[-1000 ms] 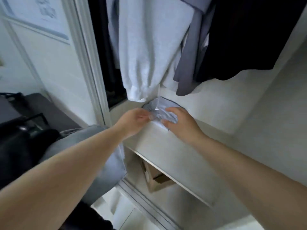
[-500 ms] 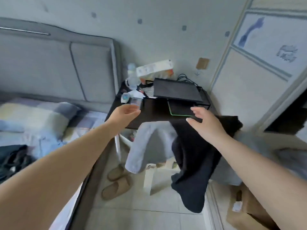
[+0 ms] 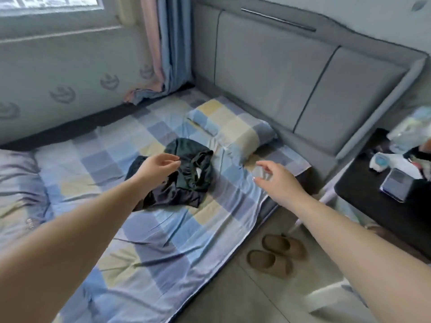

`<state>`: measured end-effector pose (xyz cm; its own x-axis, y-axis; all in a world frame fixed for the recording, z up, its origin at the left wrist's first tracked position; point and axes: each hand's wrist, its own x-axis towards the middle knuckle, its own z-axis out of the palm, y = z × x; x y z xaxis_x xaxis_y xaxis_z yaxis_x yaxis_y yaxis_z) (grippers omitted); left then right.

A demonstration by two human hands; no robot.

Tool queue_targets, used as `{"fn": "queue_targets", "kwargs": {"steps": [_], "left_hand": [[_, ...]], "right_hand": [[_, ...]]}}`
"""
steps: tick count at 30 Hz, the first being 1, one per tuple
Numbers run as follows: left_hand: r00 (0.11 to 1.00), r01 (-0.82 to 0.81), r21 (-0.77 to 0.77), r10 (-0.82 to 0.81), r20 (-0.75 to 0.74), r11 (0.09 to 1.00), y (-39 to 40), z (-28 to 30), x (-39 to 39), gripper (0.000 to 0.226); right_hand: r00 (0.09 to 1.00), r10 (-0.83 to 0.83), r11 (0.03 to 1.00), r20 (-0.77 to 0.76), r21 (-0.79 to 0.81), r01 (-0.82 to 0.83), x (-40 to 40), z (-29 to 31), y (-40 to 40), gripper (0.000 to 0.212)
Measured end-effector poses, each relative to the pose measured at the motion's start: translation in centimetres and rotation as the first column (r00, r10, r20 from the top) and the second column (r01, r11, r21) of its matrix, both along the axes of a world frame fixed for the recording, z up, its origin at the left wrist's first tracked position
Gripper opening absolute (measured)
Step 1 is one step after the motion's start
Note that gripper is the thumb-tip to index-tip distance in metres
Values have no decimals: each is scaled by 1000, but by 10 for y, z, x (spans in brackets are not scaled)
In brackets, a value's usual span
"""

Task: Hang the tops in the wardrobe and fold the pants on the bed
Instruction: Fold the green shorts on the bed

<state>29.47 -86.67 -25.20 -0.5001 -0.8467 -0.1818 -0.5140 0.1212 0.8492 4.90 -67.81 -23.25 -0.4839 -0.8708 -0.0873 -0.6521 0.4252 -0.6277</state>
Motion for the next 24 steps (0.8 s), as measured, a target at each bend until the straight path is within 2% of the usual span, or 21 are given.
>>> {"fn": "queue_targets", "kwargs": {"steps": [5,11,17,24], "left_hand": [[989,-150,102,147,30,983,-34,-36,65,14],[963,-270,159,266,48,950,-65,-87,82,5],[953,-302,227,286,99,926,-106,-176,25,12],[966,-235,247,199,163,940,-154,-320,-107,24]], "right_hand": [[990,126,987,71,95,-132,35,-32,-83,46],[977,199,951,76,225,-211,35,-83,-147,48],[954,293,881,54,372,-292,-7,-169,-212,49],[915,399,804,63,454,-383,-79,-313,-295,54]]}}
